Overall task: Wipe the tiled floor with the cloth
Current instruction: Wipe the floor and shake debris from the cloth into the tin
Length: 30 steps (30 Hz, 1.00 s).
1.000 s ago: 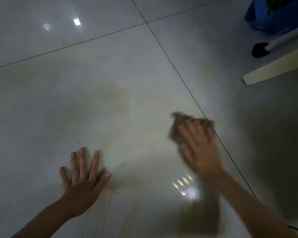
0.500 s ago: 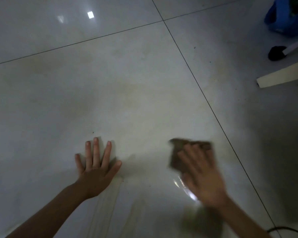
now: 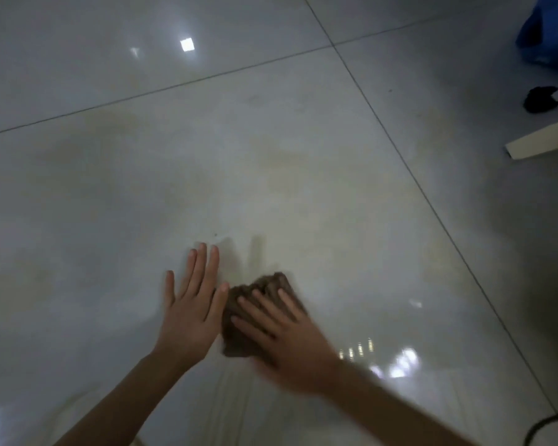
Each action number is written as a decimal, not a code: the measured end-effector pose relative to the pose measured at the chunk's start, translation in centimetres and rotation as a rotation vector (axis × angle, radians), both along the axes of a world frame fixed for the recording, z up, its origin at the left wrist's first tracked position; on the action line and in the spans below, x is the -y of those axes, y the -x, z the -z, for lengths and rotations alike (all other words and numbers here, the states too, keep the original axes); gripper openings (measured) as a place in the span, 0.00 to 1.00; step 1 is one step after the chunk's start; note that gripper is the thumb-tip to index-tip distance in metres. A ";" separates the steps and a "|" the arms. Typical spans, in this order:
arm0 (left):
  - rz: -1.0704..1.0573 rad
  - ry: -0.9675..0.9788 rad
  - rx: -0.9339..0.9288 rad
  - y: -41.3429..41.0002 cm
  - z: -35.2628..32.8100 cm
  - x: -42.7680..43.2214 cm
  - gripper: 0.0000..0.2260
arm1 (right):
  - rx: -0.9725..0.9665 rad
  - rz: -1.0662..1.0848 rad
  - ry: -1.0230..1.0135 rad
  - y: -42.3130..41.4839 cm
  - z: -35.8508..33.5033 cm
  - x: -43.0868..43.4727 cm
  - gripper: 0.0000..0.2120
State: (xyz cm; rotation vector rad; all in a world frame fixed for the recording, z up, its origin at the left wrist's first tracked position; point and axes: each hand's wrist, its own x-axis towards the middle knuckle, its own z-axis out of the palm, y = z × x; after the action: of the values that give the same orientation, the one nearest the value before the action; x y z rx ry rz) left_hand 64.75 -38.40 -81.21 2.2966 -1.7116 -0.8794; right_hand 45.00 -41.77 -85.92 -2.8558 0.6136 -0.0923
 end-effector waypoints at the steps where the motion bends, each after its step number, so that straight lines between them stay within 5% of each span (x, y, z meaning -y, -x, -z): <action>1: -0.012 0.032 0.031 -0.9 -0.4 -1.2 0.28 | -0.005 -0.068 0.043 1.2 -0.1 2.5 0.27; 3: -0.038 0.027 0.080 -2.9 -0.9 -3.9 0.29 | 0.014 0.099 0.106 4.3 -0.2 7.6 0.24; 6: -0.092 -0.052 0.143 -5.8 -1.0 -7.9 0.31 | -0.019 0.696 0.055 6.3 -0.7 10.8 0.29; 9: -0.132 -0.097 0.205 -7.8 -0.9 -10.8 0.29 | -0.005 1.063 0.035 -0.2 -0.8 8.1 0.32; 12: -0.164 -0.110 0.233 -8.9 -0.7 -13.4 0.28 | 0.035 0.834 0.079 -8.5 -0.8 0.9 0.29; 15: -0.219 -0.101 0.237 -10.0 -0.4 -15.5 0.26 | 0.023 0.247 0.077 -13.6 -0.9 -7.4 0.27; 19: -0.269 -0.083 0.252 -12.7 0.0 -18.3 0.30 | -0.091 -0.261 0.084 -11.5 -1.1 -4.3 0.25; 24: -0.313 -0.038 0.270 -15.8 0.9 -21.4 0.33 | -0.026 0.381 0.029 -5.1 -1.7 9.2 0.30; 27: -0.362 -0.007 0.238 -16.5 1.3 -22.4 0.32 | -0.035 0.858 0.023 -9.2 -1.3 9.6 0.32; 30: -0.376 0.058 0.207 -16.6 1.9 -22.6 0.30 | -0.012 0.711 0.099 -15.8 -1.1 4.6 0.29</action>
State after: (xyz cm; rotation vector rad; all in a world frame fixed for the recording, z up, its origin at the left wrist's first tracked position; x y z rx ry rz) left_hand 81.35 -15.76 -83.08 2.6209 -1.2785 -0.5273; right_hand 60.76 -46.41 -84.83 -2.5759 1.6277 -0.2199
